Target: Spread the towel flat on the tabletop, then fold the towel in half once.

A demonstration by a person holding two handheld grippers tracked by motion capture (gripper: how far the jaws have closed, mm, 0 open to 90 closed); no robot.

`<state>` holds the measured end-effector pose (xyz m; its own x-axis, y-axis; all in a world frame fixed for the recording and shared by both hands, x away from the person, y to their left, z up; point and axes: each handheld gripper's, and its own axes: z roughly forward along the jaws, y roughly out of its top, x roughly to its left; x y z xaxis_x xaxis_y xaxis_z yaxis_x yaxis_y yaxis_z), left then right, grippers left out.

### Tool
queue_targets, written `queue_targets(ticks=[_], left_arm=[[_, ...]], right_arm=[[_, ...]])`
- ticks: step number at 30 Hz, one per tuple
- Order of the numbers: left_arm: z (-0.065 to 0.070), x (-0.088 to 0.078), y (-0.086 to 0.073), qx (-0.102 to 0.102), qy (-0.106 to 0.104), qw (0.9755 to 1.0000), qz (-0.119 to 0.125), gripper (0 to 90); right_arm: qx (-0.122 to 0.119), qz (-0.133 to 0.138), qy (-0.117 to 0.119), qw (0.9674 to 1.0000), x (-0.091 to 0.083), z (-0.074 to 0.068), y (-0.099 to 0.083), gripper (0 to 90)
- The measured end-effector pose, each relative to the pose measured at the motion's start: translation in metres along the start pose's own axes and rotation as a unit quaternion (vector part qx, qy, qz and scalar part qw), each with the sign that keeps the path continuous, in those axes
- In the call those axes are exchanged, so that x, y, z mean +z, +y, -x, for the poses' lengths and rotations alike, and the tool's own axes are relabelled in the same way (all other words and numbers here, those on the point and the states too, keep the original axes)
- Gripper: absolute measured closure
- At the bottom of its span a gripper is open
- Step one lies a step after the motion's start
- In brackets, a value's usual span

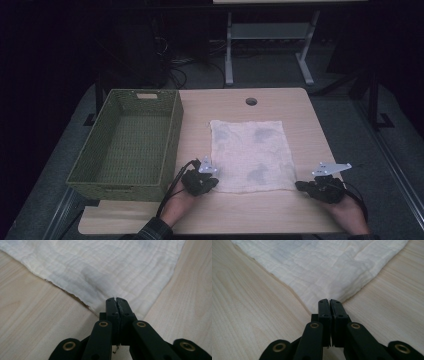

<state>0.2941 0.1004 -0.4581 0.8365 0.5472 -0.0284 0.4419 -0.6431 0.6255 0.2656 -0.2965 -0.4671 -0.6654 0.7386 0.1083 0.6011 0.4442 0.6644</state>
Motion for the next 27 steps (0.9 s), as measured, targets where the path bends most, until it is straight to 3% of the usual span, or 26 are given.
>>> queue_targets(ticks=[4, 11, 16, 17, 20, 21, 27], left_arm=[[0.005, -0.003, -0.003, -0.001, -0.002, 1.0, -0.002, 89.5], [0.018, -0.016, -0.015, -0.006, -0.023, 0.9997, -0.002, 89.7], [0.021, -0.02, -0.018, -0.009, -0.027, 0.9996, 0.009, 88.0], [0.018, -0.02, -0.015, -0.016, -0.025, 0.9994, 0.015, 79.6], [0.01, -0.017, -0.006, -0.024, -0.014, 0.9994, 0.02, 70.8], [0.01, -0.017, -0.006, -0.024, -0.014, 0.9994, 0.02, 69.1], [-0.018, -0.011, 0.017, -0.034, 0.029, 0.9984, 0.034, 65.9]], right_arm=[[-0.004, -0.004, 0.003, 1.0, -0.003, -0.001, -0.002, 88.2], [-0.008, 0.014, 0.019, 0.9997, -0.017, -0.012, -0.013, 88.3], [-0.007, 0.016, 0.025, 0.9995, -0.023, -0.02, -0.023, 86.2], [-0.007, 0.022, 0.023, 0.9995, -0.024, -0.02, -0.023, 76.8], [-0.002, 0.034, 0.015, 0.9993, -0.025, -0.014, -0.016, 71.0], [-0.002, 0.034, 0.015, 0.9993, -0.025, -0.014, -0.016, 71.0], [-0.002, 0.051, -0.004, 0.9987, -0.019, 0.005, 0.014, 70.4]])
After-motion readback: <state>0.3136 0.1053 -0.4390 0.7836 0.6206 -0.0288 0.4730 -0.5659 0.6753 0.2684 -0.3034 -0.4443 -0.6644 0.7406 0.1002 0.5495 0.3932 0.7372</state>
